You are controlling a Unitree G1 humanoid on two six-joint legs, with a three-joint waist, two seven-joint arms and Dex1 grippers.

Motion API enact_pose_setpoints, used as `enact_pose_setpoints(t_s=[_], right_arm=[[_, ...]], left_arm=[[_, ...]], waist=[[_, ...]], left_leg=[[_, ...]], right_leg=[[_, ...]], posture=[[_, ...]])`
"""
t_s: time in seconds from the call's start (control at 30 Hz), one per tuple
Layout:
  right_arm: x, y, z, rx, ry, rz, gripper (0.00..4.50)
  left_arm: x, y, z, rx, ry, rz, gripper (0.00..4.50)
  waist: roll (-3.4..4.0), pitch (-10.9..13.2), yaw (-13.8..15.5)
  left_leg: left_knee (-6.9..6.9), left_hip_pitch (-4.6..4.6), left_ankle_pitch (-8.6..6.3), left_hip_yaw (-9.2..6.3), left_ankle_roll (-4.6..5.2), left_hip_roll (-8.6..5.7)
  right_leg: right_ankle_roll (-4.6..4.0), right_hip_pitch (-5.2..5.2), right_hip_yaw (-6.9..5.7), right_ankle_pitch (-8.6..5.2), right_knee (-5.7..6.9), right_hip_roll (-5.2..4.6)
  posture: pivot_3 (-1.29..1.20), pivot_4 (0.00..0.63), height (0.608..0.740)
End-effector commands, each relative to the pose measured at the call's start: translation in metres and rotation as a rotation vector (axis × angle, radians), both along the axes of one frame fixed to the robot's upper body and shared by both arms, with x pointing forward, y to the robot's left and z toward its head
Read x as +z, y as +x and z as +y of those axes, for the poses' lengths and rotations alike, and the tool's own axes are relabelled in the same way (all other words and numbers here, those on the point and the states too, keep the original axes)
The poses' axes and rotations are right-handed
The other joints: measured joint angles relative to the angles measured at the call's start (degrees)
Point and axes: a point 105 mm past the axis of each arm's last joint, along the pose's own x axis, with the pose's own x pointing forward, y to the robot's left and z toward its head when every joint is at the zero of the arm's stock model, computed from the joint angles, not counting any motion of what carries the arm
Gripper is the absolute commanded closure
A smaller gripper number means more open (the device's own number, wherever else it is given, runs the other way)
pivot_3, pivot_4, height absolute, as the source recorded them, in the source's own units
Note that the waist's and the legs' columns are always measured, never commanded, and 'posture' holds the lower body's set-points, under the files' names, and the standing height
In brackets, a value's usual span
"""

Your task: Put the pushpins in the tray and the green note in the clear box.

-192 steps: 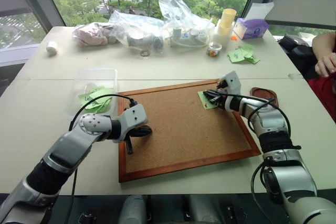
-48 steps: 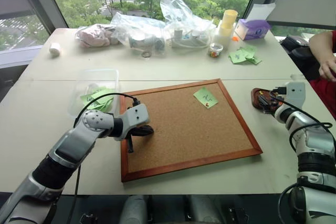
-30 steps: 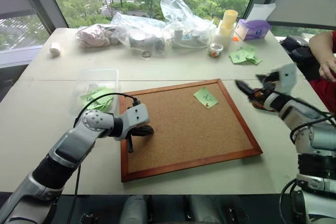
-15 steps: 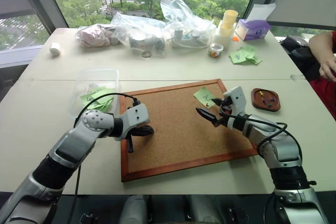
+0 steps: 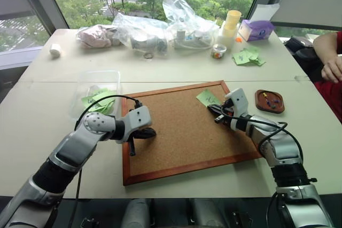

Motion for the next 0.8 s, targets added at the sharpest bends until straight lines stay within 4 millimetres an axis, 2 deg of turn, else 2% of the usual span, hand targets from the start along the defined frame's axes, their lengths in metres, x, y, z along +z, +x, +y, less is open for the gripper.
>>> enact_pose_setpoints(t_s=[0.03,0.07,0.17,0.27,0.53,0.6,0.7,0.8], right_arm=[[-0.001,-0.003,0.01,0.043,0.006,-0.004,4.48],[0.0,-0.002,0.01,0.04,0.005,-0.011,4.48],[0.03,0.005,0.002,-0.009,0.068,-0.138,4.48],[0.045,0.005,-0.001,-0.023,0.102,-0.191,4.48],[0.052,0.001,0.001,-0.015,0.118,-0.201,4.48],[0.054,0.0,0.001,-0.014,0.118,-0.207,4.48],[0.058,-0.002,0.0,-0.012,0.113,-0.22,4.5],[0.062,-0.003,-0.001,-0.011,0.108,-0.229,4.5]], left_arm=[[-0.014,-0.007,0.001,0.001,0.025,0.056,4.5],[-0.014,-0.007,0.001,0.001,0.025,0.056,4.5],[-0.016,-0.009,0.002,-0.017,0.041,0.063,4.5],[-0.016,-0.009,0.002,-0.024,0.045,0.066,4.5],[-0.015,-0.009,0.001,-0.03,0.021,0.076,4.5],[0.0,-0.004,-0.009,-0.009,-0.105,0.079,4.5],[0.044,0.011,-0.025,0.054,-0.394,0.111,3.59],[0.078,0.024,-0.03,0.106,-0.579,0.152,2.17]], waist=[[0.0,0.0,0.0],[0.0,0.0,0.0],[0.0,0.0,-0.1],[0.01,0.01,-0.2],[0.01,0.01,-0.07],[0.02,0.01,-0.04],[-0.03,0.05,0.46],[-0.16,0.12,0.31]], left_leg=[[0.0,0.0,0.0,0.0,0.0,0.0],[0.0,0.0,0.0,0.0,0.0,0.0],[0.0,0.0,0.0,0.0,-0.01,0.0],[0.0,0.0,0.02,0.02,-0.04,0.0],[0.0,0.0,0.01,0.01,-0.02,0.01],[0.0,0.0,0.01,0.01,-0.02,0.0],[0.03,-0.07,0.01,-0.03,-0.02,-0.01],[0.24,-0.27,0.0,-0.15,0.01,-0.01]], right_leg=[[0.0,0.0,0.0,0.0,0.0,0.0],[0.0,0.0,0.0,0.0,0.0,0.0],[0.0,0.0,0.0,0.0,0.0,0.0],[0.0,-0.01,0.0,0.0,0.01,0.0],[0.0,-0.01,0.0,0.0,0.01,0.0],[0.0,-0.01,0.0,0.0,0.01,0.0],[0.01,-0.03,-0.03,0.0,0.01,-0.03],[0.02,-0.08,-0.12,0.01,0.01,-0.04]], posture=[[0.0,0.15,0.738],[0.0,0.15,0.738],[0.0,0.15,0.738],[0.0,0.15,0.738],[0.0,0.15,0.738],[0.0,0.15,0.738],[0.0,0.15,0.738],[0.0,0.15,0.738]])
